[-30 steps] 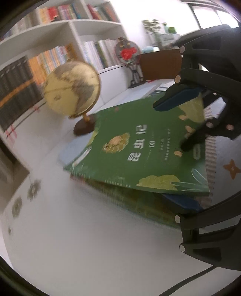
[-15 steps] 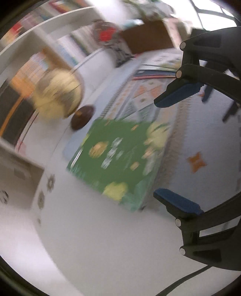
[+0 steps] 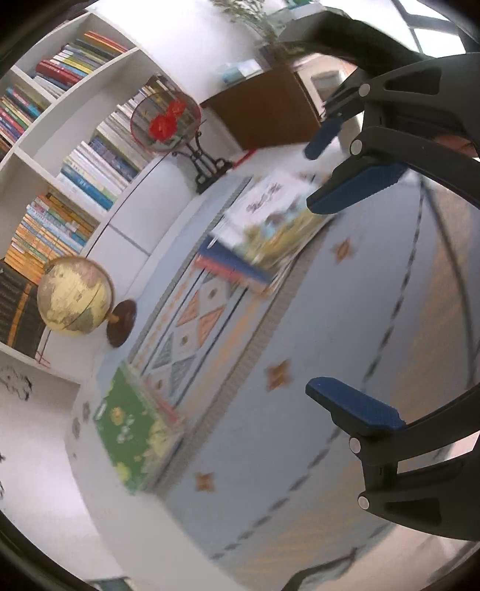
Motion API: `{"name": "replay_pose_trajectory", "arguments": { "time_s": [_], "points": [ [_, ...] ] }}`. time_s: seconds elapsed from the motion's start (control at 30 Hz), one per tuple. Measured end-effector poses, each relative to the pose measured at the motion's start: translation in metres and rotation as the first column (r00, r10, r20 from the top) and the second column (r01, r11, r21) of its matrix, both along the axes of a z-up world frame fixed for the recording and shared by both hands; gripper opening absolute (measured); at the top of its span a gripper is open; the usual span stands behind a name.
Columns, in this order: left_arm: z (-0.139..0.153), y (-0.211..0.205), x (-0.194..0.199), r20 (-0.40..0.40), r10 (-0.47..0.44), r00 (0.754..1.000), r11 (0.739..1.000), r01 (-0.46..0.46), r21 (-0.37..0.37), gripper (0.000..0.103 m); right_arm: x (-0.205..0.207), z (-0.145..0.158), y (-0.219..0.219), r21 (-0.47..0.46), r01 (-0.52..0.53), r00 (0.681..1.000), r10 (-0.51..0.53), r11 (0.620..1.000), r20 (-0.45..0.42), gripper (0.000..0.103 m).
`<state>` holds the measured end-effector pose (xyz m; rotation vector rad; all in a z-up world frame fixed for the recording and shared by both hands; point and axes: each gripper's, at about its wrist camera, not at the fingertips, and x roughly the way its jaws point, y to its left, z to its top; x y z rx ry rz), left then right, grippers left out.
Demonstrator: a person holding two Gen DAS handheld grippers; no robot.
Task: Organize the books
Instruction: 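Move the right gripper back over the white rabbit-cover books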
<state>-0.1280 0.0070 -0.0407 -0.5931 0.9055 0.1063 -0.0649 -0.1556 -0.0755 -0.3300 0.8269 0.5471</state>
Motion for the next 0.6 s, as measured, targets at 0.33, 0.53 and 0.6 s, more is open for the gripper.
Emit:
{"name": "replay_pose_trajectory", "arguments": {
  "time_s": [0.33, 0.53, 0.6],
  "points": [
    [0.037, -0.106, -0.031, -0.03, 0.066, 0.997, 0.972, -0.057, 0.228, 0.096, 0.053, 0.004, -0.101, 0.132, 0.158, 0.984, -0.146, 0.979, -0.099, 0.065],
    [0.041, -0.133, -0.028, -0.024, 0.049, 0.998, 0.932, -0.037, 0.361, 0.101, 0.062, 0.001, -0.121, 0.168, 0.26, 0.955, -0.227, 0.951, -0.192, 0.065],
    [0.04, -0.136, -0.026, -0.035, 0.059, 0.998, 0.92, -0.041, 0.389, 0.101, 0.059, 0.003, -0.122, 0.151, 0.25, 0.959, -0.222, 0.956, -0.175, 0.065]
  ]
}}
